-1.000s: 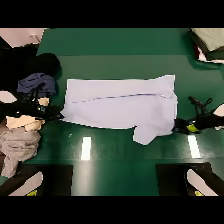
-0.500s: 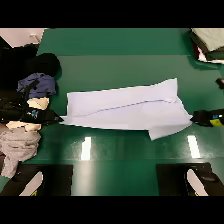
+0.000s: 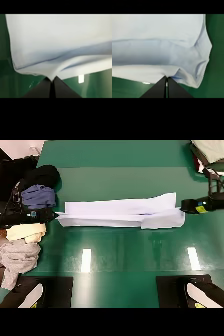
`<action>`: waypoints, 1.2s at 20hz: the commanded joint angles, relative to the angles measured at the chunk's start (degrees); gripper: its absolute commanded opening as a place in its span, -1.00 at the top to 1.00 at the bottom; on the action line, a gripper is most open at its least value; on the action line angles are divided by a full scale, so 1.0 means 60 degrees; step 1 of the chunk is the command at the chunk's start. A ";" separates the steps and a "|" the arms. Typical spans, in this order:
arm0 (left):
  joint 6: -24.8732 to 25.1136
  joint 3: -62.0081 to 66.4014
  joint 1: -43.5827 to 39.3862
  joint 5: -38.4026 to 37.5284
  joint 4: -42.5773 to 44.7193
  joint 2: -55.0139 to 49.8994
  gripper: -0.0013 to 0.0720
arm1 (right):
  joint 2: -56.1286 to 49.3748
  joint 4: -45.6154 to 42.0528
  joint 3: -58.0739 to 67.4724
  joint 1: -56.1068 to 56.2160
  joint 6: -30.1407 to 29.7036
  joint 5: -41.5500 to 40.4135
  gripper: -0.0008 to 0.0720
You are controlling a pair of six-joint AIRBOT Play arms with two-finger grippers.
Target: Fold the shirts.
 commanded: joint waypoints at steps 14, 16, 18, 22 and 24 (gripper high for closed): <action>0.1191 0.0699 0.0000 0.3180 -0.2160 -0.3231 -0.37 | -0.4583 0.2481 0.3796 -0.0484 -0.0856 -0.0350 -0.06; 0.1198 0.1169 0.0000 0.2386 -0.2157 -0.3231 -0.37 | -0.4645 0.2758 0.4105 -0.1056 -0.1158 0.0506 -0.15; 0.1195 0.1428 0.0000 0.1559 -0.2171 -0.3235 -0.17 | -0.4648 0.2754 0.4080 -0.1734 -0.1453 0.1304 -0.97; 0.1268 0.1439 0.0000 0.0634 -0.2160 -0.3238 0.90 | -0.4918 0.2827 0.3220 -0.2925 -0.2317 0.1971 -0.97; 0.1264 0.1439 0.0000 0.0280 -0.2157 -0.3242 0.90 | -0.5461 0.3836 0.2812 -0.3355 -0.3111 0.2269 -0.97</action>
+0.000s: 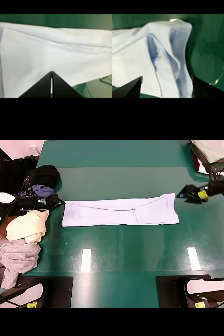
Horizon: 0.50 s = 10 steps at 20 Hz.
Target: Fold the shirts.
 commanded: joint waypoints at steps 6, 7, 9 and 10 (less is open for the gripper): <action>-0.0076 0.0058 0.0000 -0.1446 -0.0029 -0.0026 0.90 | -0.2357 0.1865 0.0178 -0.0703 -0.2106 0.1464 -0.92; -0.0229 0.0058 -0.0011 -0.1446 -0.0029 -0.0026 0.90 | -0.2521 0.1858 0.0328 -0.0648 -0.2146 0.1468 -0.92; -0.0317 0.0058 -0.0189 -0.1417 0.0018 -0.0026 0.90 | -0.2736 0.1861 0.0517 -0.0408 -0.2291 0.1563 -0.92; -0.0321 0.0058 -0.0331 -0.1373 0.0025 -0.0026 0.90 | -0.2801 0.1858 0.0557 -0.0259 -0.2346 0.1574 -0.92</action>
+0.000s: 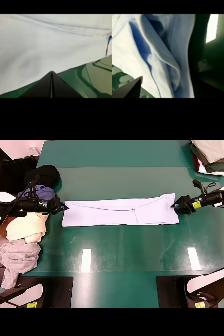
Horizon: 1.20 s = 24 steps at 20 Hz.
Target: Fold the shirts.
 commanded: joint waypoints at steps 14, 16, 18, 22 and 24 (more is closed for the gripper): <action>-0.0871 0.0157 -0.3045 0.1854 0.0025 -0.0291 0.91 | -0.0211 0.0095 0.0226 0.0641 -0.0659 0.0321 0.94; -0.0874 0.0568 -0.3479 0.1803 0.0011 -0.0856 0.91 | 0.0219 0.0590 0.0229 0.0637 -0.0659 0.0302 0.94; -0.0871 0.1297 -0.4033 0.1825 0.0015 -0.1694 0.91 | 0.0729 0.1133 0.0229 0.0645 -0.0659 0.0339 0.94; -0.0878 0.3428 -0.5045 0.1796 0.0007 -0.3741 0.91 | 0.1887 0.2517 0.0233 0.0867 -0.0648 0.0364 0.94; -0.0962 0.4605 -0.5523 0.1792 0.0007 -0.4765 0.91 | 0.2495 0.2863 0.0259 0.1286 -0.0634 0.0364 0.94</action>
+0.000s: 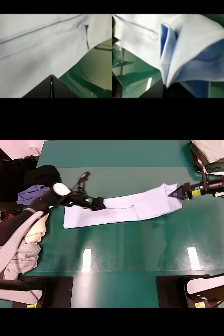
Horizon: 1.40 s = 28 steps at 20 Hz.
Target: Fold the shirts.
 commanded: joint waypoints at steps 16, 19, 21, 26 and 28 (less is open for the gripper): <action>-0.0667 0.3730 -0.0550 -0.0849 0.0233 -0.3198 0.91 | 0.0248 -0.0710 0.5067 0.5220 0.2204 -0.0415 0.94; -0.0663 0.4269 -0.0026 -0.2164 0.0353 -0.3198 0.91 | -0.0069 -0.0714 0.5362 0.5457 0.2208 -0.0463 0.94; -0.0674 0.4798 0.0211 -0.3162 0.0969 -0.3198 0.91 | -0.0069 -0.0721 0.5155 0.5526 0.2208 -0.0583 0.94; -0.1563 0.6335 0.1202 -0.4688 0.3293 -0.2754 0.91 | -0.0157 -0.0841 0.4852 0.5927 0.2200 -0.0754 0.94; -0.1581 0.6524 0.1719 -0.4776 0.4065 -0.2047 0.91 | -0.0361 -0.0845 0.4856 0.6251 0.2200 -0.0841 0.94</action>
